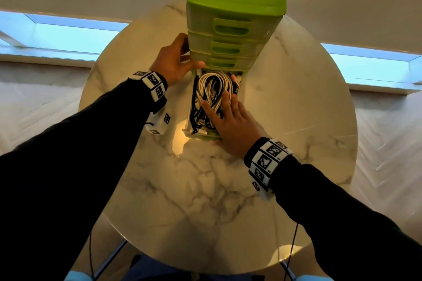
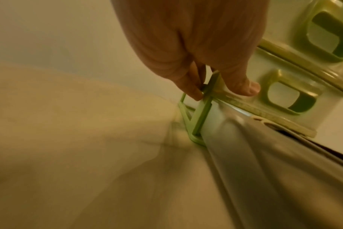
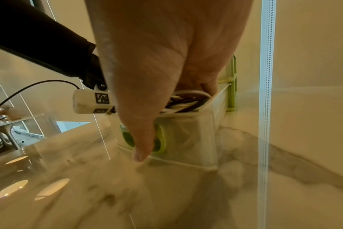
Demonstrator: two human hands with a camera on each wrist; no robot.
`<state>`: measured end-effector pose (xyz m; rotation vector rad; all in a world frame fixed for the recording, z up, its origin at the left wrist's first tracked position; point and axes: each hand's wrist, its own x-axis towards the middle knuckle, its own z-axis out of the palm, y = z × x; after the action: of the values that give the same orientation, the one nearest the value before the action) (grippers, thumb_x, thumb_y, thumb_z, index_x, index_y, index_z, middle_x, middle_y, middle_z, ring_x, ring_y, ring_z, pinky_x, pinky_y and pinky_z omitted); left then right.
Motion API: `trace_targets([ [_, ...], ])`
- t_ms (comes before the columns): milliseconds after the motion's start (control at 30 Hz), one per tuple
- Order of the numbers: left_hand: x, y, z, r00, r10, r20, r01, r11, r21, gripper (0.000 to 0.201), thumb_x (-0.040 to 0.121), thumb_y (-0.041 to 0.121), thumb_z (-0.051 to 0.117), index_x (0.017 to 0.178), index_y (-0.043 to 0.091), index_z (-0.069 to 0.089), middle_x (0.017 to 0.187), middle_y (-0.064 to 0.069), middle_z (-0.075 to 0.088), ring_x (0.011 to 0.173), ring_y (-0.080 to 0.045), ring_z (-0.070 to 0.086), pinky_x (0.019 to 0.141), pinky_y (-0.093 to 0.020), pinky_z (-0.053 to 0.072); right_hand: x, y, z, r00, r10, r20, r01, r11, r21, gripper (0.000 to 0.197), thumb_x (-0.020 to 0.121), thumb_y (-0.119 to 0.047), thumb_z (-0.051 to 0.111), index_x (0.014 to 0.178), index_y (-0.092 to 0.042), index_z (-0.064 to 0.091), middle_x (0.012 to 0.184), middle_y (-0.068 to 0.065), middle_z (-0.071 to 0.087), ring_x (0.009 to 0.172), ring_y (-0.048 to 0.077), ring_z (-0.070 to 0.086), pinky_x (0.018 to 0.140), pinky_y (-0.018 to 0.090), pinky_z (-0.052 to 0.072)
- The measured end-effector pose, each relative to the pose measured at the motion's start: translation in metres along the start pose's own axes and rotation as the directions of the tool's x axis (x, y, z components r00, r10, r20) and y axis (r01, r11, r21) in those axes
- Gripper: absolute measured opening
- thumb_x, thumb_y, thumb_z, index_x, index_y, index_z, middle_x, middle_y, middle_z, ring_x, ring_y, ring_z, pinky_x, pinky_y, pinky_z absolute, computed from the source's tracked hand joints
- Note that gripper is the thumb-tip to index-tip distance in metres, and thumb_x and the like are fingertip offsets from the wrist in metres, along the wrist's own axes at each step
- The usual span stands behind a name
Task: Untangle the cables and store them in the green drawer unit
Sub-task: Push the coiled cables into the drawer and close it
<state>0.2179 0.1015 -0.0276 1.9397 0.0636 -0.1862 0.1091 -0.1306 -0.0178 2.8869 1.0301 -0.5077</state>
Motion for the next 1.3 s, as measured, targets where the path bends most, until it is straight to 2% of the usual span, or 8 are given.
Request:
trace_targets([
  [133, 0.003, 0.004, -0.007, 0.997, 0.046, 0.066, -0.057, 0.983, 0.176, 0.076, 0.084, 0.040, 0.078, 0.145, 0.018, 0.040, 0.140, -0.002, 0.061, 0.124, -0.014, 0.061, 0.106, -0.036, 0.049, 0.016, 0.015, -0.009, 0.999, 0.002, -0.033, 0.000, 0.999, 0.047, 0.080, 0.096, -0.034, 0.051, 0.158, -0.019, 0.003, 0.157, 0.037, 0.004, 0.146, 0.054, 0.008, 0.121, 0.056, 0.012],
  [300, 0.003, 0.005, -0.006, 0.995, 0.060, 0.075, -0.077, 0.968, 0.237, 0.075, 0.087, 0.043, 0.075, 0.147, 0.018, 0.037, 0.141, -0.002, 0.060, 0.124, -0.016, 0.060, 0.105, -0.034, 0.050, 0.047, 0.031, -0.021, 0.999, -0.002, -0.044, 0.003, 1.000, 0.018, 0.083, 0.095, -0.035, 0.054, 0.158, -0.014, 0.005, 0.158, 0.035, 0.005, 0.146, 0.055, 0.006, 0.119, 0.061, 0.014],
  [467, 0.001, 0.003, -0.002, 0.998, 0.048, 0.038, -0.056, 0.968, 0.245, 0.076, 0.086, 0.048, 0.074, 0.145, 0.018, 0.038, 0.141, -0.003, 0.060, 0.123, -0.017, 0.061, 0.102, -0.031, 0.051, 0.035, 0.026, 0.000, 0.960, 0.020, -0.279, -0.019, 1.000, 0.007, 0.063, 0.097, -0.018, 0.057, 0.153, -0.007, 0.031, 0.150, 0.034, 0.035, 0.138, 0.049, 0.037, 0.116, 0.054, 0.031],
  [567, 0.001, 0.004, 0.001, 0.999, 0.031, 0.015, -0.033, 0.975, 0.219, 0.070, 0.088, 0.038, 0.075, 0.144, 0.017, 0.039, 0.142, -0.001, 0.059, 0.118, -0.016, 0.064, 0.091, -0.020, 0.050, 0.018, 0.016, 0.008, 0.888, -0.152, -0.435, 0.130, 0.988, -0.079, 0.044, 0.107, -0.010, 0.028, 0.149, -0.008, 0.039, 0.153, 0.022, 0.038, 0.143, 0.038, 0.035, 0.116, 0.052, 0.032],
  [700, 0.000, 0.008, 0.001, 1.000, 0.019, 0.009, -0.021, 0.972, 0.235, 0.069, 0.088, 0.034, 0.076, 0.144, 0.018, 0.039, 0.143, 0.002, 0.058, 0.115, -0.015, 0.065, 0.090, -0.021, 0.050, 0.020, 0.003, 0.016, 0.897, -0.250, -0.365, 0.209, 0.967, -0.149, 0.057, 0.106, -0.012, 0.005, 0.146, -0.006, 0.045, 0.149, 0.014, 0.048, 0.141, 0.031, 0.041, 0.108, 0.051, 0.041],
  [1000, 0.001, 0.013, -0.004, 0.997, 0.067, 0.040, -0.076, 0.942, 0.327, 0.072, 0.091, 0.038, 0.072, 0.148, 0.014, 0.036, 0.142, -0.001, 0.058, 0.119, -0.021, 0.063, 0.088, -0.024, 0.049, 0.054, 0.006, 0.002, 0.897, -0.314, -0.312, 0.296, 0.950, -0.103, 0.048, 0.092, -0.007, 0.030, 0.124, 0.002, 0.065, 0.134, 0.020, 0.060, 0.123, 0.035, 0.059, 0.092, 0.050, 0.055],
  [1133, 0.002, 0.011, -0.003, 0.998, 0.057, 0.032, -0.065, 0.947, 0.314, 0.073, 0.090, 0.038, 0.073, 0.148, 0.015, 0.036, 0.143, -0.001, 0.057, 0.121, -0.021, 0.062, 0.088, -0.025, 0.049, 0.031, 0.007, 0.001, 0.868, -0.243, -0.434, 0.215, 0.970, -0.114, 0.049, 0.104, -0.002, 0.017, 0.136, 0.003, 0.055, 0.146, 0.022, 0.048, 0.134, 0.036, 0.049, 0.109, 0.048, 0.043],
  [1300, 0.001, 0.010, -0.001, 0.998, 0.051, 0.027, -0.057, 0.951, 0.302, 0.070, 0.091, 0.036, 0.073, 0.147, 0.014, 0.037, 0.143, -0.003, 0.058, 0.120, -0.022, 0.062, 0.088, -0.025, 0.047, 0.015, 0.039, 0.009, 0.884, -0.205, -0.421, 0.165, 0.978, -0.129, 0.046, 0.089, 0.006, 0.046, 0.134, 0.007, 0.054, 0.136, 0.028, 0.055, 0.125, 0.039, 0.057, 0.108, 0.043, 0.038],
])
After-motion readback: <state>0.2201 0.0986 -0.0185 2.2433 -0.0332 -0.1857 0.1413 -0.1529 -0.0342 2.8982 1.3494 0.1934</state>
